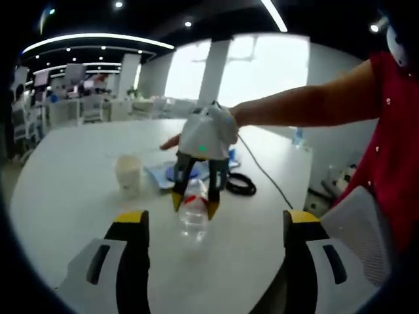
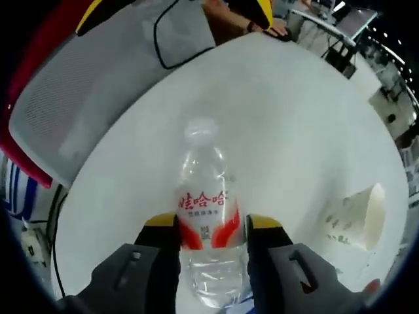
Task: Arrange the tabletop items into an orderly group along one side of the table until the central work area is clear of visible clutter.
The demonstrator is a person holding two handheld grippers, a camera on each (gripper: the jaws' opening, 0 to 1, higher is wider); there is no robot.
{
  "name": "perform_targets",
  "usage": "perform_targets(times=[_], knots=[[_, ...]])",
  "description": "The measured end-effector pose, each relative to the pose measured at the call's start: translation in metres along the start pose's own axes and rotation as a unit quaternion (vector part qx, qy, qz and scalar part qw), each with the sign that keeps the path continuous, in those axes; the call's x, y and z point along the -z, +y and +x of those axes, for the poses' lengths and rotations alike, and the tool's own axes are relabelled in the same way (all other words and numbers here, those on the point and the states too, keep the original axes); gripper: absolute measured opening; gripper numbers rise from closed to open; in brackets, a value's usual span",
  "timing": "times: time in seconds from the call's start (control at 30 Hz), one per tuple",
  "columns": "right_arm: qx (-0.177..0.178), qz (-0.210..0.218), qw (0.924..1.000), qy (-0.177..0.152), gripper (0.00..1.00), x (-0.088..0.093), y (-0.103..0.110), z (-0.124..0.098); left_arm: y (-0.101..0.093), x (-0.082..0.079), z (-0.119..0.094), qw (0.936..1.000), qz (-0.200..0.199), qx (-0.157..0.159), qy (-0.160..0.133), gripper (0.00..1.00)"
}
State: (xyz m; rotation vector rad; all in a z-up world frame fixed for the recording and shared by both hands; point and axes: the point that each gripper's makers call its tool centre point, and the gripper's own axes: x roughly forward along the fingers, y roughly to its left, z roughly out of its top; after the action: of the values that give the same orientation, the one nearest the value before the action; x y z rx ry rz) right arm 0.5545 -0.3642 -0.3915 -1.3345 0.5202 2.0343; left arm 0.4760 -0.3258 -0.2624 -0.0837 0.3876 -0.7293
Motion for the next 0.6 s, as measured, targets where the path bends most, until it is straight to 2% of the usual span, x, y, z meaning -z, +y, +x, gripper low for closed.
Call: perform_targets(times=[0.33, 0.6], knots=[[0.036, 0.050, 0.9973, -0.041, 0.36, -0.0046, -0.0012, -0.0022, 0.0021, 0.0001, 0.0005, 1.0000, -0.003, 0.001, 0.001, 0.80], [0.063, 0.096, 0.9909, -0.070, 0.35, -0.0045, -0.0025, -0.0053, 0.0053, -0.0018, -0.0014, 1.0000, -0.008, -0.003, -0.004, 0.80]])
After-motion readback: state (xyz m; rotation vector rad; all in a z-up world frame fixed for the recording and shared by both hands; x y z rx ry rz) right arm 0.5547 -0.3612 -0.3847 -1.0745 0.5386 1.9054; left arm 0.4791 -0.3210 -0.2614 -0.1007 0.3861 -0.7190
